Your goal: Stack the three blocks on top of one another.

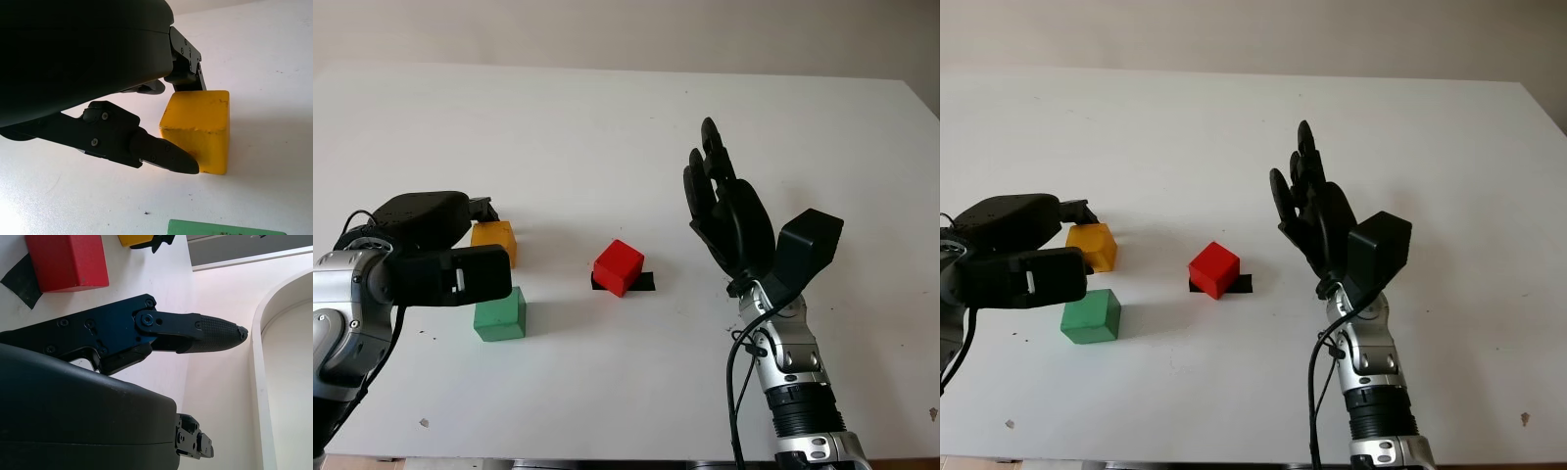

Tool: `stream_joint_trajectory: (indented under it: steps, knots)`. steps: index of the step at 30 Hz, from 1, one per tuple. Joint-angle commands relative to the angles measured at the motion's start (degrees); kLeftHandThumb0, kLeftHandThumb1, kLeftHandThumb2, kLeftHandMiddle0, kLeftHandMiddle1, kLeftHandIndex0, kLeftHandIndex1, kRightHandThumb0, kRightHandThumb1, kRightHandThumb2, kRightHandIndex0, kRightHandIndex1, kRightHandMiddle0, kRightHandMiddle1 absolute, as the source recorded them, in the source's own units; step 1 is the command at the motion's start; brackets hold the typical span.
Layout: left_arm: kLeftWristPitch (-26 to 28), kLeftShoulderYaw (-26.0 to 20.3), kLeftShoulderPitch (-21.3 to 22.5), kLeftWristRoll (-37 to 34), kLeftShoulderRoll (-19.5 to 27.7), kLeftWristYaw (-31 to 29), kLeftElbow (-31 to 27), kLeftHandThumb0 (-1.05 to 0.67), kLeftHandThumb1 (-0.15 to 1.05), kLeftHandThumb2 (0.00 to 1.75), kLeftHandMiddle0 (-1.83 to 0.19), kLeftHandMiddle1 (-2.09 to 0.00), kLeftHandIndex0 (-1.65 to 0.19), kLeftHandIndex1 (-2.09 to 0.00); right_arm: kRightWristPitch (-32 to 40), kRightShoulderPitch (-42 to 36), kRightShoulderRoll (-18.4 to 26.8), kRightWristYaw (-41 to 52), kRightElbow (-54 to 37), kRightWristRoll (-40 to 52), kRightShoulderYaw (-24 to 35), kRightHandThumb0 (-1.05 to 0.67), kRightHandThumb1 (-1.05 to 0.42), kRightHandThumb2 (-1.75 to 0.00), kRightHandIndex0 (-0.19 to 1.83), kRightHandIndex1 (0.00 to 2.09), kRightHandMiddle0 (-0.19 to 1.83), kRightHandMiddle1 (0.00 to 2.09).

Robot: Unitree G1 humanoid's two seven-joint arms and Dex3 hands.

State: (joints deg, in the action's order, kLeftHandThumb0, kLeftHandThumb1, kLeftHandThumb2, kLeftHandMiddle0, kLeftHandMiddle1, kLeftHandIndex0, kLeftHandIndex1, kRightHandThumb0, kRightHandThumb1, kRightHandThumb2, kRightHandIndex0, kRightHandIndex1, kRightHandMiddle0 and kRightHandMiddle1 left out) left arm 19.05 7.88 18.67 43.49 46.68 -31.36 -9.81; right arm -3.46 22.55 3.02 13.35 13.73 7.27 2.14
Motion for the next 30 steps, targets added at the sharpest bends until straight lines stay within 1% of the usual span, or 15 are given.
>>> stream_joint_trajectory:
  steps: [1, 3, 7, 11, 13, 17, 19, 22, 25, 30]
  knots:
    - [-1.1, -0.4, -1.3, 0.1, 0.5, 0.9, 0.1, -0.25, 1.02, 0.05, -0.37, -0.08, -0.37, -1.09, -0.1, -0.2, 0.6, 0.0, -0.8, -0.1, 0.1, -0.72, -1.05, -0.48, -0.19, 0.00, -0.19, 0.00]
    - [-1.5, -0.7, -1.4, 0.1, 0.3, 1.3, 0.1, -0.24, 1.01, 0.05, -0.39, -0.08, -0.39, -1.10, -0.3, -0.2, 0.6, 0.0, -0.7, -0.3, 0.0, -0.71, -1.05, -0.49, -0.19, 0.00, -0.19, 0.00]
    - [-0.3, -0.3, -1.0, 0.9, 0.2, 0.0, -0.3, -0.25, 1.01, 0.05, -0.39, -0.06, -0.36, -1.15, -0.2, 0.0, 0.5, -0.2, -0.7, -0.3, 0.0, -0.72, -1.05, -0.48, -0.19, 0.00, -0.19, 0.00]
    - [-2.0, -0.8, -1.1, 0.4, 0.5, 0.7, 0.0, -0.26, 1.01, 0.05, -0.41, -0.06, -0.34, -1.21, -0.4, 0.1, 0.3, 0.2, -0.4, 0.4, 0.2, -0.72, -1.05, -0.47, -0.19, 0.00, -0.19, 0.00]
    - [-1.9, -2.3, -1.1, -1.8, -0.4, 0.7, -0.5, -0.25, 1.01, 0.05, -0.41, -0.06, -0.33, -1.22, -0.1, 0.1, 0.2, 0.0, -0.5, 0.3, 0.1, -0.72, -1.05, -0.47, -0.19, 0.00, -0.19, 0.00]
    - [-0.8, -4.8, 0.5, -6.8, -1.2, -0.9, -1.3, -0.28, 1.03, 0.06, -0.39, -0.05, -0.32, -1.22, 0.0, 0.3, 0.0, -0.1, -0.4, 0.3, 0.0, -0.72, -1.05, -0.47, -0.19, 0.00, -0.19, 0.00]
    - [-1.5, -6.3, 0.9, -9.6, -1.2, -0.5, -1.8, -0.28, 1.03, 0.06, -0.38, -0.05, -0.30, -1.27, 0.0, 0.3, 0.0, -0.2, -0.3, 0.1, 0.0, -0.72, -1.05, -0.47, -0.19, 0.00, -0.19, 0.00]
    - [-4.3, -8.1, 1.3, -12.0, -1.1, 1.8, -2.0, -0.30, 1.03, 0.05, -0.39, -0.05, -0.30, -1.30, -0.2, 0.4, 0.0, -0.1, -0.2, 0.0, -0.1, -0.70, -1.05, -0.48, -0.19, 0.00, -0.19, 0.01]
    - [-6.3, -8.6, 2.3, -12.5, -1.0, 3.8, -1.8, -0.29, 1.01, 0.05, -0.43, -0.07, -0.33, -1.30, -0.1, 0.4, -0.1, -0.3, -0.2, -0.1, -0.2, -0.69, -1.05, -0.48, -0.19, 0.00, -0.19, 0.01]
    - [-7.4, -8.9, 4.9, -15.0, -1.1, 3.5, -1.4, -0.28, 1.01, 0.05, -0.44, -0.07, -0.34, -1.31, -0.1, 0.3, -0.1, -0.7, -0.3, -0.3, -0.4, -0.70, -1.05, -0.48, -0.19, 0.00, -0.19, 0.02]
